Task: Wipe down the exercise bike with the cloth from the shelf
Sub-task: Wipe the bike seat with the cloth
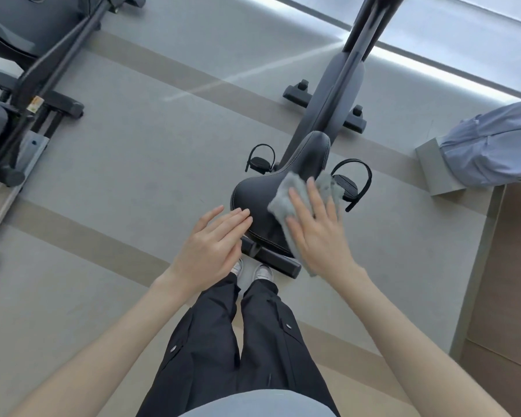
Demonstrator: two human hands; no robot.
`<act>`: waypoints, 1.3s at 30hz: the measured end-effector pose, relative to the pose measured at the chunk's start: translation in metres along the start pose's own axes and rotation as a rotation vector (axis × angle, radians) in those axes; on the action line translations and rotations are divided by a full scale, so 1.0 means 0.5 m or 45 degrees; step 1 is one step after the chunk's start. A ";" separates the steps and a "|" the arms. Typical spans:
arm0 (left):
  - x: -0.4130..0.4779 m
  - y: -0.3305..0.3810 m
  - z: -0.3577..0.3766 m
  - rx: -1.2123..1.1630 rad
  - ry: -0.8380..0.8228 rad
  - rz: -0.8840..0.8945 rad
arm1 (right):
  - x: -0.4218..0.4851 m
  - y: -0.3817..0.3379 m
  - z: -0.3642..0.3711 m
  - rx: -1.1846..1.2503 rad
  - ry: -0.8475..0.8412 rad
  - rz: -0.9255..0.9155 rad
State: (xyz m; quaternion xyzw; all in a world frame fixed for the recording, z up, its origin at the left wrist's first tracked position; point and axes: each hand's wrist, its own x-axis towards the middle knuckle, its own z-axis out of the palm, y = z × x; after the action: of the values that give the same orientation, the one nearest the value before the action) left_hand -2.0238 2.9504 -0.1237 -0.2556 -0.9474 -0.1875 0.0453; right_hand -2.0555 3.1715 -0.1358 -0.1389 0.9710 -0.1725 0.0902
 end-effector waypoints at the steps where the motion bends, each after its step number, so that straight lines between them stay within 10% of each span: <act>1: 0.004 0.001 0.001 0.002 0.003 -0.014 | 0.043 0.008 -0.004 0.077 0.008 0.048; 9: 0.054 0.014 0.009 -0.001 0.016 -0.044 | 0.306 0.070 -0.036 0.294 0.045 0.394; 26: 0.116 0.027 0.024 0.026 -0.102 0.198 | 0.010 0.032 -0.001 0.289 -0.043 0.271; 39: 0.123 0.033 0.020 0.044 -0.103 0.193 | 0.266 0.109 -0.031 0.999 0.113 0.392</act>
State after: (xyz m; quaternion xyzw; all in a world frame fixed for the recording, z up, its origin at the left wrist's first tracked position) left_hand -2.0689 2.9962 -0.1160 -0.3330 -0.9295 -0.1567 0.0255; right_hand -2.1978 3.1854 -0.1580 0.0601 0.8440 -0.5195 0.1190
